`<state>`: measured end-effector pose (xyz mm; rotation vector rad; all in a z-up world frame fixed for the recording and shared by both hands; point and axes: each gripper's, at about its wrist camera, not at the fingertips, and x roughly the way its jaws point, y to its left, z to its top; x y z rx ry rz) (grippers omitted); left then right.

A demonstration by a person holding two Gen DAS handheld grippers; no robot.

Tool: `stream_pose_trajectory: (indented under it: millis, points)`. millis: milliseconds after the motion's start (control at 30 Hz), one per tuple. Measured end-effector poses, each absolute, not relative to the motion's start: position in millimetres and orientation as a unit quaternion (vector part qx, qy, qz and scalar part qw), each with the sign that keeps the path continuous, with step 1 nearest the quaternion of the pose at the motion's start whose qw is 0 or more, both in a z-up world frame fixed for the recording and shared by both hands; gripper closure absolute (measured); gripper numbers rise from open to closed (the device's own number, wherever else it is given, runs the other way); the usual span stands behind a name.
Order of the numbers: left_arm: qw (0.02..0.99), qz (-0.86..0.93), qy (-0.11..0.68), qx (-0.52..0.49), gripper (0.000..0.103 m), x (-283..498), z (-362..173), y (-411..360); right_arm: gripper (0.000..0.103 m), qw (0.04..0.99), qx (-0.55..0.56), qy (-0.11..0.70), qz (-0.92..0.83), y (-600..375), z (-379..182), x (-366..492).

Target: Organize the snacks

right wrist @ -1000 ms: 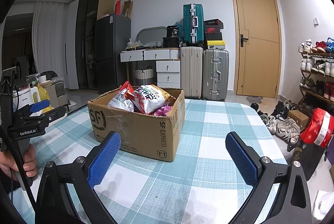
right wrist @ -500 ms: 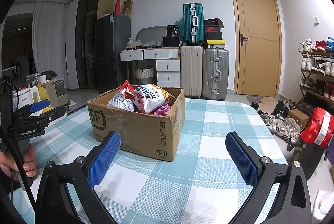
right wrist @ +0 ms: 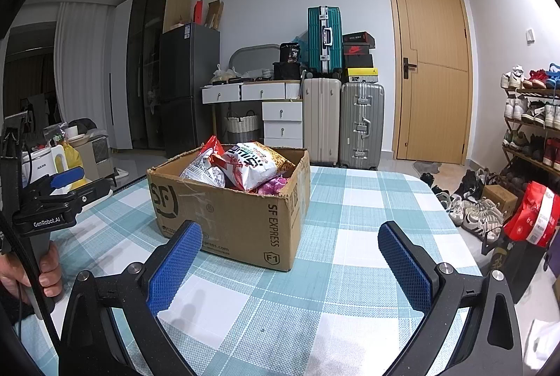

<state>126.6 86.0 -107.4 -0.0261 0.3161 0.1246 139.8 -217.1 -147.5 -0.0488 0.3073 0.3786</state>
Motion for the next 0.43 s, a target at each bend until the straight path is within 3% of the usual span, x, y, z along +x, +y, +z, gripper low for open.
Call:
stream_pose_trajectory:
  millis: [433]
  points:
    - [0.986, 0.057, 0.157, -0.013, 0.001, 128.0, -109.2, 82.8, 0.001, 0.970, -0.024, 0.152, 0.187, -217.1, -147.3, 139.8]
